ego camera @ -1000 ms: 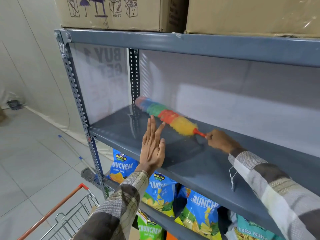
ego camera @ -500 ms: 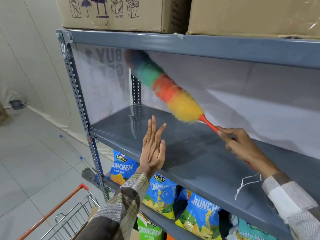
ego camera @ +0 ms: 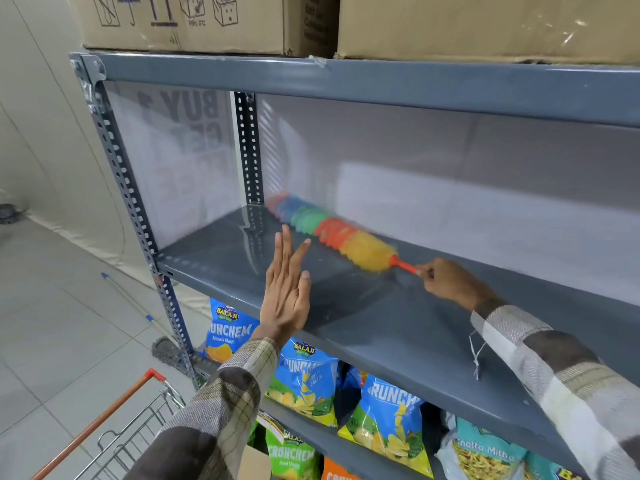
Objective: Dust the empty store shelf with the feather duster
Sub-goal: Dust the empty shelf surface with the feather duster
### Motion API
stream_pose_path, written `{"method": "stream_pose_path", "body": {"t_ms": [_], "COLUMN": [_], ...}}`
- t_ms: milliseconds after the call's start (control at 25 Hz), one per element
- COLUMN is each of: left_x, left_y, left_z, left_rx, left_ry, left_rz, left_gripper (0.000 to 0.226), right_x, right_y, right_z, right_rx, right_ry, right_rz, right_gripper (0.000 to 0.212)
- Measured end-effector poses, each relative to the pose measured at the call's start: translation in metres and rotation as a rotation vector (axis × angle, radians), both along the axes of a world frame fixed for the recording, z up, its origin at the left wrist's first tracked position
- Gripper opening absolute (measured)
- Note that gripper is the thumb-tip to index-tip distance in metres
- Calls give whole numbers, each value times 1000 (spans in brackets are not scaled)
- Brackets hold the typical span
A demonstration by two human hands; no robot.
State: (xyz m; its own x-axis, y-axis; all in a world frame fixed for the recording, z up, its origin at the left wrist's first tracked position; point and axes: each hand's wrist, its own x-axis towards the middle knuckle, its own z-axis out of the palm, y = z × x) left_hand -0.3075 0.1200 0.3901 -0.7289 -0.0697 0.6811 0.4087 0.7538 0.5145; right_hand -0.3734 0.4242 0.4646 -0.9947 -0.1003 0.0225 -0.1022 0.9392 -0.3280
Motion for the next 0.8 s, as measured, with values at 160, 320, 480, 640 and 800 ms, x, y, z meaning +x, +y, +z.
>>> {"method": "stream_pose_path", "body": {"t_ms": [160,320,480,640,800], "left_x": [3,2,2,-1,-1], "left_y": [1,0,0,-1,-1], "left_z": [2,1,-2,-3,-2], "left_rx": [0,2,1,21,29], "left_ry": [-22,-22,5,26,-17], "left_rz": [-13,-11,-11,-8,-19], "left_gripper": [56,56,55,55,57], "right_x": [17,49,86,86,63], "right_y": [-8,-21,-20,-19,-11], "right_z": [34,62,67,38,4], "right_rx": [6,-193,-574,-413,-270], "right_ry": [172,326,199,-55,-211], "right_rz": [-110,41,167,244,172], "right_gripper": [36,38,25,26,28]}}
